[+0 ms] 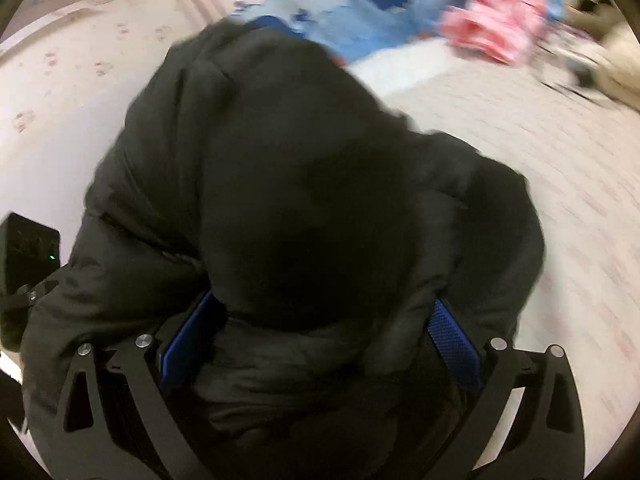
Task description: Fold large clothes
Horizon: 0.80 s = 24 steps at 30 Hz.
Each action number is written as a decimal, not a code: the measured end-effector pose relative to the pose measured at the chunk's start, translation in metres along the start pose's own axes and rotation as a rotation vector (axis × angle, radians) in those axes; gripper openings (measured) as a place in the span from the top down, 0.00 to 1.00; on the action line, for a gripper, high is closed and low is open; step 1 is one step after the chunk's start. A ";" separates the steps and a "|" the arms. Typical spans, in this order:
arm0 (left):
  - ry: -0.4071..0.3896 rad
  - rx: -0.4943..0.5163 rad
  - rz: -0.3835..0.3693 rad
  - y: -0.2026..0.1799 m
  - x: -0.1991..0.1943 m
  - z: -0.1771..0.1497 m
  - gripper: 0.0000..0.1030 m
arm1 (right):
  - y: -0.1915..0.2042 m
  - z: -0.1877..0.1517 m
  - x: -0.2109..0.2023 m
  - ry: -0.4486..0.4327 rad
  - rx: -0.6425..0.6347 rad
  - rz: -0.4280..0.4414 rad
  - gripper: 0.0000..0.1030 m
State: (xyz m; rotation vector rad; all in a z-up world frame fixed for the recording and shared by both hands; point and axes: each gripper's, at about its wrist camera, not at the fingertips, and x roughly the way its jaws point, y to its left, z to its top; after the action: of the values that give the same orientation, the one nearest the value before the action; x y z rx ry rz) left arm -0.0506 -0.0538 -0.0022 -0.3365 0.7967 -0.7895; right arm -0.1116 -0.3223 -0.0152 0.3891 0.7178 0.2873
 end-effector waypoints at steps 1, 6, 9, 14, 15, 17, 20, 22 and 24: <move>-0.030 0.018 0.049 0.008 -0.012 0.011 0.16 | 0.016 0.011 0.022 -0.005 -0.017 0.036 0.06; -0.030 -0.061 0.289 0.089 -0.059 0.019 0.16 | 0.066 0.013 0.127 0.141 -0.097 0.104 0.06; 0.001 -0.295 0.315 0.153 -0.084 0.005 0.16 | 0.072 0.008 0.131 0.180 -0.165 0.095 0.06; -0.301 -0.278 0.227 0.113 -0.119 0.031 0.16 | 0.052 0.005 0.115 0.245 -0.114 0.085 0.06; -0.304 -0.238 0.195 0.099 -0.108 0.043 0.13 | 0.052 0.006 0.113 0.264 -0.105 0.080 0.06; -0.224 -0.170 0.206 0.088 -0.071 0.055 0.11 | 0.055 0.011 0.105 0.289 -0.119 0.061 0.06; -0.069 -0.076 0.320 0.086 -0.009 0.049 0.11 | 0.073 0.025 0.076 0.198 -0.169 -0.037 0.06; -0.060 -0.034 0.356 0.088 0.001 0.039 0.11 | 0.094 0.047 0.054 0.068 -0.222 -0.049 0.06; -0.068 -0.043 0.330 0.094 -0.001 0.037 0.11 | 0.112 0.070 0.049 -0.009 -0.273 -0.099 0.06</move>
State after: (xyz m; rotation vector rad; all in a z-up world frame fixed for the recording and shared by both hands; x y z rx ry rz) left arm 0.0242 0.0100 -0.0280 -0.2596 0.7812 -0.4501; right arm -0.0424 -0.2214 0.0534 0.0954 0.6759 0.2856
